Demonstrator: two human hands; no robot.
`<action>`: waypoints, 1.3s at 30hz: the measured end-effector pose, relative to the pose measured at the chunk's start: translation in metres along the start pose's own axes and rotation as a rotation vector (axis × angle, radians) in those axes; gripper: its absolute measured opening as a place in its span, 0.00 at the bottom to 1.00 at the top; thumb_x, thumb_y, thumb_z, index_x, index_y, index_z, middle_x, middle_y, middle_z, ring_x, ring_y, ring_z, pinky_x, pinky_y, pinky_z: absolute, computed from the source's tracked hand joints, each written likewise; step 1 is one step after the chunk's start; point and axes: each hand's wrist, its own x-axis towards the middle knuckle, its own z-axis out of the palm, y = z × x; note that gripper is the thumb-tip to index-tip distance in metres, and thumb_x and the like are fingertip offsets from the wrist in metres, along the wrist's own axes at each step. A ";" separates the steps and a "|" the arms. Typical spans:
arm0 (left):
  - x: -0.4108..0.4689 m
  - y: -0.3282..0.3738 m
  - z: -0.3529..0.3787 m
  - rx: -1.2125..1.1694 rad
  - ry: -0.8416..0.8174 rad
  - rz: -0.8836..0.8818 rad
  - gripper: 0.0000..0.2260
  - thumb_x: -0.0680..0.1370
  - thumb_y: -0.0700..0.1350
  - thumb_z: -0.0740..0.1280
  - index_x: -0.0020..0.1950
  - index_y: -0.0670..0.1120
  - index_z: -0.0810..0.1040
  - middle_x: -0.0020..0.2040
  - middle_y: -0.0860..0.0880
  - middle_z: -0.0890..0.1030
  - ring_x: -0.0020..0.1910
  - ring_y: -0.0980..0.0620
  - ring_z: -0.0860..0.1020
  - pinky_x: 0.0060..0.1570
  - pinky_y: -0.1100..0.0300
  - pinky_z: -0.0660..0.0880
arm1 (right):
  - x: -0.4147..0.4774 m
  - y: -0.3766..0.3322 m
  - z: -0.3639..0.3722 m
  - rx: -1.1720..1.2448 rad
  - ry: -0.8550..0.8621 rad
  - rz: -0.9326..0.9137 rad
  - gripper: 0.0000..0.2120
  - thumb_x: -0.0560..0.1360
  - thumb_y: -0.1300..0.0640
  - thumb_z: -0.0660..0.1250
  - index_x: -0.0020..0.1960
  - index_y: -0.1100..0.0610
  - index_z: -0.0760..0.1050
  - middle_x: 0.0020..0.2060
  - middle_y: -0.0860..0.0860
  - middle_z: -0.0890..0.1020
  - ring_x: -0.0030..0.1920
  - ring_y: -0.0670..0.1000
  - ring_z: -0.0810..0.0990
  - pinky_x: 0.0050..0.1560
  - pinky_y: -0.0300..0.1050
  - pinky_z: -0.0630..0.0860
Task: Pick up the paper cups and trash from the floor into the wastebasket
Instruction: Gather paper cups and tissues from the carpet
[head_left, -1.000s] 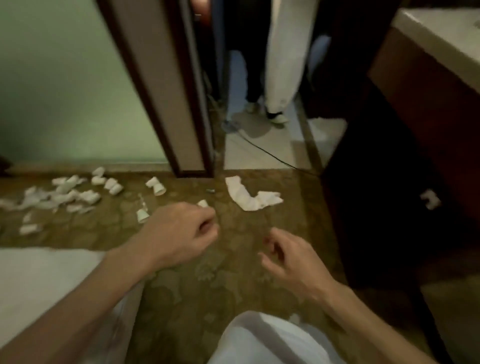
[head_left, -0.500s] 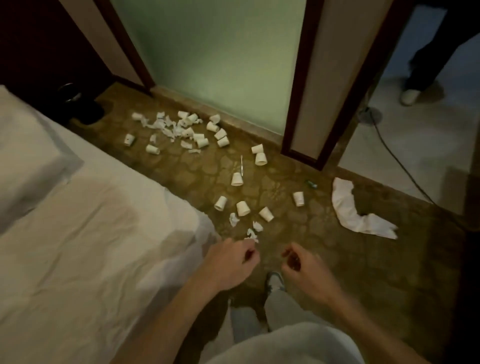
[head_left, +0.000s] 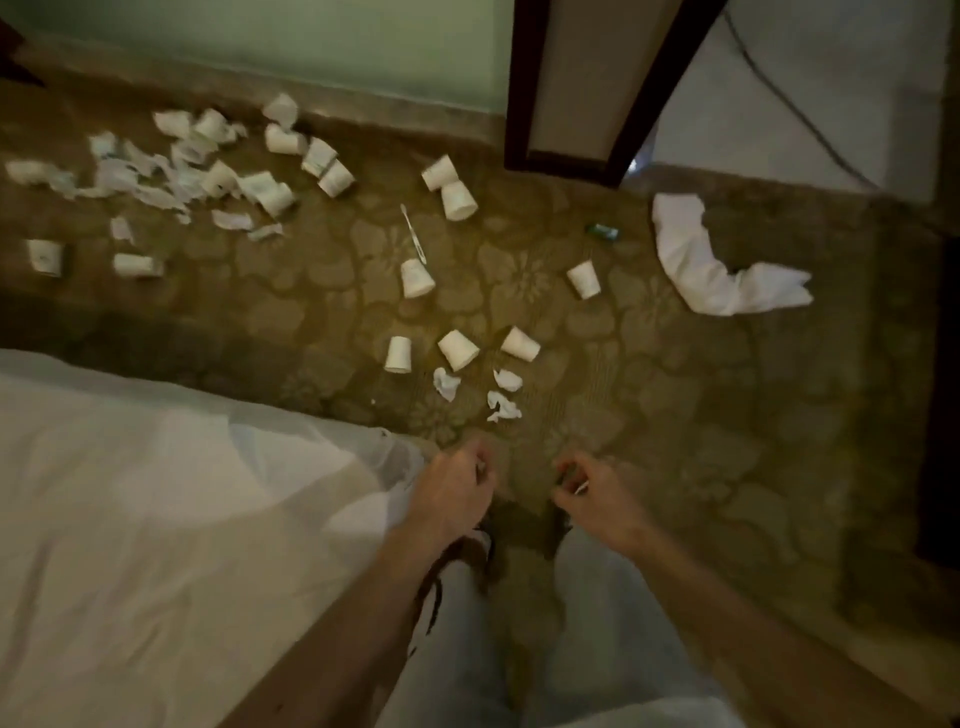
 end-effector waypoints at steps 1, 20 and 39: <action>0.024 -0.011 0.001 0.015 -0.022 -0.005 0.03 0.81 0.47 0.63 0.54 0.52 0.74 0.45 0.54 0.76 0.46 0.54 0.76 0.43 0.60 0.72 | 0.021 0.006 0.013 0.059 0.015 0.037 0.12 0.77 0.60 0.69 0.60 0.54 0.75 0.42 0.46 0.78 0.44 0.47 0.78 0.44 0.38 0.76; 0.405 -0.155 0.149 0.374 -0.461 0.212 0.16 0.82 0.46 0.62 0.70 0.52 0.70 0.57 0.46 0.81 0.52 0.47 0.80 0.54 0.48 0.80 | 0.394 0.141 0.147 0.869 0.095 0.426 0.19 0.80 0.68 0.59 0.69 0.57 0.70 0.42 0.56 0.79 0.41 0.54 0.77 0.40 0.46 0.76; 0.476 -0.235 0.242 -0.339 -0.385 0.058 0.09 0.83 0.45 0.63 0.48 0.48 0.81 0.43 0.47 0.85 0.41 0.47 0.84 0.36 0.59 0.81 | 0.471 0.188 0.216 1.255 0.142 0.419 0.26 0.83 0.41 0.50 0.65 0.58 0.75 0.55 0.55 0.83 0.56 0.54 0.82 0.52 0.48 0.81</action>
